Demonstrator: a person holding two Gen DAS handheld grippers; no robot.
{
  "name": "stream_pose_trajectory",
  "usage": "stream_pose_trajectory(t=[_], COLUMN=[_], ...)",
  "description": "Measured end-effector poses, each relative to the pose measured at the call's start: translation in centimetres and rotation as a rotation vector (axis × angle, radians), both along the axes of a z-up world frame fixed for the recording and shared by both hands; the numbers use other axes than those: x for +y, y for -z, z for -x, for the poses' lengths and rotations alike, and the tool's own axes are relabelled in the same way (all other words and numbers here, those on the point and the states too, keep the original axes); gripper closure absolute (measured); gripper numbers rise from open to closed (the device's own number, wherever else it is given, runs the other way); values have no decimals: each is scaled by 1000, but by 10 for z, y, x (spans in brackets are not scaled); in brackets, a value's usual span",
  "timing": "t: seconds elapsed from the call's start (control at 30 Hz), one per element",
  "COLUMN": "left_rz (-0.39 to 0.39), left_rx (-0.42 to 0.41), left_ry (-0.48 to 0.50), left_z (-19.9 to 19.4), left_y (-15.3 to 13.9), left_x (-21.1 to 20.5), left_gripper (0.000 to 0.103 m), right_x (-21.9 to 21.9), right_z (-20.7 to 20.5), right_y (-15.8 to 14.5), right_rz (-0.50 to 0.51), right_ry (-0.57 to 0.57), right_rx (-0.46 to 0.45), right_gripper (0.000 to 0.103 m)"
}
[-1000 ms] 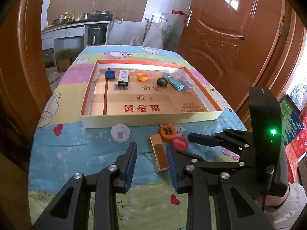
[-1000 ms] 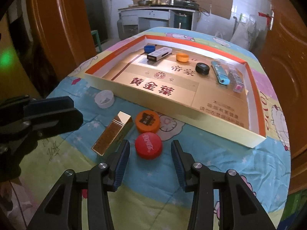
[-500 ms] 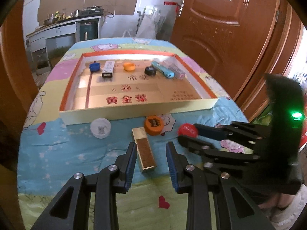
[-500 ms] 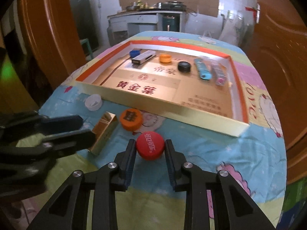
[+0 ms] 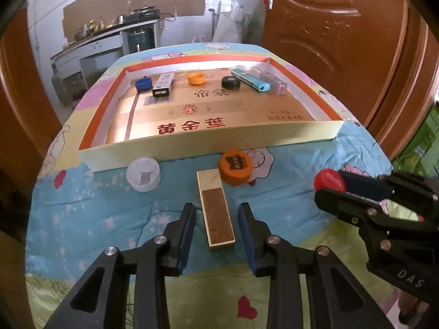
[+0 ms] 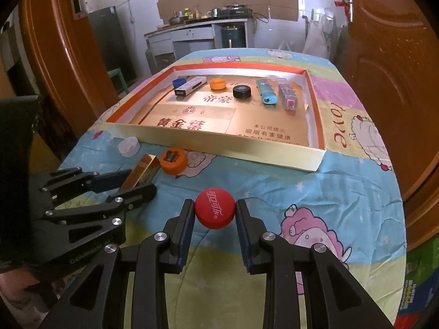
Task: Organize rigid objects
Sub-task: 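Grasp the red Coca-Cola cap with the right tool while the left tool grasps the gold box, then lift the red cap and gold box up over the box lid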
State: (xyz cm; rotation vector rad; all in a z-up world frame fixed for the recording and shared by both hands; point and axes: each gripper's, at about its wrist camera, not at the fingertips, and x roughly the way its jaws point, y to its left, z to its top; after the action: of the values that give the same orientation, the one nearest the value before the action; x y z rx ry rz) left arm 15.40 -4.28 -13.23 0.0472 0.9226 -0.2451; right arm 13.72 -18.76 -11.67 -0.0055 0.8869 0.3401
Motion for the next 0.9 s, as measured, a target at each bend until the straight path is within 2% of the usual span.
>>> stream_pose_trajectory(t=[0.03, 0.1, 0.9], left_rz=[5, 3, 76], left_rx=[-1, -3, -67], left_ry=[-10, -11, -16], left_z=[0, 0, 14], left_y=[0, 0, -27], left_x=[3, 5, 19], left_gripper=[80, 84, 85], right_x=[0, 0, 7], right_z=[1, 2, 7], right_y=[1, 2, -6], right_rz=[-2, -7, -19], right_ry=[-1, 0, -9], right_rx=[2, 5, 0], right_gripper=[72, 72, 72])
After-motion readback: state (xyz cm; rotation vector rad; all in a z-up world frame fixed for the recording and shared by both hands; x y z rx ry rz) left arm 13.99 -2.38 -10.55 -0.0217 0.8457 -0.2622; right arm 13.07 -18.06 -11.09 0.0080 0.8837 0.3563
